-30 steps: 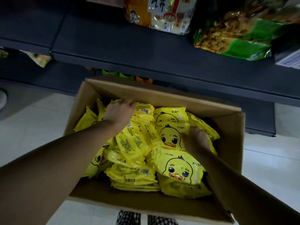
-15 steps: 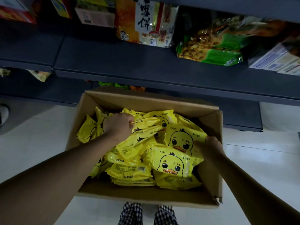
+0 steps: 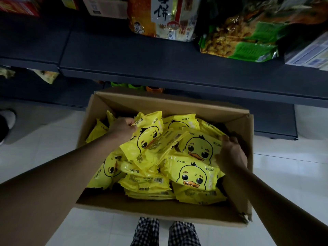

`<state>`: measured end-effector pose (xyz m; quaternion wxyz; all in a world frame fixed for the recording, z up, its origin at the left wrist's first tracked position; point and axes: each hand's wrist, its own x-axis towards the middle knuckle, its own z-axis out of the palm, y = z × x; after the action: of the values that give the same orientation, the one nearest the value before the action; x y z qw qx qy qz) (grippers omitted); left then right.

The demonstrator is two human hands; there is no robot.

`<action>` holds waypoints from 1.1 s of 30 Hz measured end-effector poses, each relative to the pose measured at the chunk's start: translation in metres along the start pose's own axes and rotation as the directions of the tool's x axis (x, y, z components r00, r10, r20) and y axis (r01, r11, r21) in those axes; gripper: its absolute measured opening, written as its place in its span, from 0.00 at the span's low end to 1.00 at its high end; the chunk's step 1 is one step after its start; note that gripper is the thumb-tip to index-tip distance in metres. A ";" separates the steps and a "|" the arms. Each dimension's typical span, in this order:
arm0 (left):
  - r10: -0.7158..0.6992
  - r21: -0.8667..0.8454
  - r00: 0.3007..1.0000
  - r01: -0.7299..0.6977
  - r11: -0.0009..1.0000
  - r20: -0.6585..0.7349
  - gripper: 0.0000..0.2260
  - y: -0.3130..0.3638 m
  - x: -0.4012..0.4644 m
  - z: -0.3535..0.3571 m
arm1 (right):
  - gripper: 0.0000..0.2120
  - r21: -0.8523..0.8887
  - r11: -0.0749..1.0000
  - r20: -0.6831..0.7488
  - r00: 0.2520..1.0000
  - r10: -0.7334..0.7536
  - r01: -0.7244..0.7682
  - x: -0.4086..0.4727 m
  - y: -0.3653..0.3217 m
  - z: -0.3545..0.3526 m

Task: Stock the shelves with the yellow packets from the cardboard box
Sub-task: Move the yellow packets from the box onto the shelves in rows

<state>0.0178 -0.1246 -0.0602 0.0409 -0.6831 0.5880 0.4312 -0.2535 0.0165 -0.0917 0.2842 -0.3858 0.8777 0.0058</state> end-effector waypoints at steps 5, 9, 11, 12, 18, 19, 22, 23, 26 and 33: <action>0.019 0.004 1.000 -0.018 1.000 -0.010 0.12 -0.006 0.000 0.000 | 0.08 -0.092 0.992 0.002 0.996 -0.088 0.088 0.009 -0.021 -0.002; 0.021 0.008 0.998 -0.020 1.000 -0.052 0.14 -0.009 -0.002 0.000 | 0.10 -0.427 0.865 0.109 0.965 -0.240 0.264 0.005 -0.046 -0.002; 0.026 0.029 0.997 -0.024 0.999 -0.073 0.14 -0.010 -0.003 0.000 | 0.11 -0.429 0.859 0.163 0.959 -0.231 0.280 0.001 -0.056 0.001; 0.038 0.040 0.996 -0.035 0.999 -0.076 0.12 -0.011 -0.003 0.000 | 0.12 -0.410 0.873 0.177 0.962 -0.208 0.264 0.001 -0.059 0.003; 0.070 0.053 0.993 -0.065 0.997 -0.100 0.09 -0.010 -0.008 -0.010 | 0.11 -0.182 0.981 0.133 0.990 -0.041 0.065 0.004 -0.056 0.001; 0.070 0.051 0.992 -0.065 0.997 -0.103 0.10 -0.008 -0.011 -0.013 | 0.11 -0.175 0.983 0.125 0.992 -0.031 0.053 0.002 -0.053 -0.002; 0.067 0.051 0.992 -0.062 0.997 -0.109 0.11 0.001 -0.019 -0.021 | 0.11 -0.125 0.991 0.105 0.994 -0.039 0.052 -0.005 -0.038 -0.016; 0.071 0.051 0.991 -0.066 0.997 -0.112 0.11 0.004 -0.024 -0.024 | 0.11 -0.081 0.995 0.103 0.993 -0.050 0.058 -0.009 -0.034 -0.023; 0.093 0.054 0.988 -0.087 0.995 -0.121 0.12 0.017 -0.037 -0.035 | 0.12 -0.013 0.995 0.101 0.990 -0.100 0.102 -0.025 -0.028 -0.053; 0.223 0.109 0.968 -0.210 0.972 -0.116 0.13 0.059 -0.076 -0.075 | 0.14 -0.130 0.969 0.029 0.978 -0.207 0.209 -0.061 -0.036 -0.144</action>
<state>0.0133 -0.1264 0.0615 -0.0115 -0.6382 0.6806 0.3597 -0.2668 -0.0004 0.0671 0.2636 -0.4937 0.8279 0.0371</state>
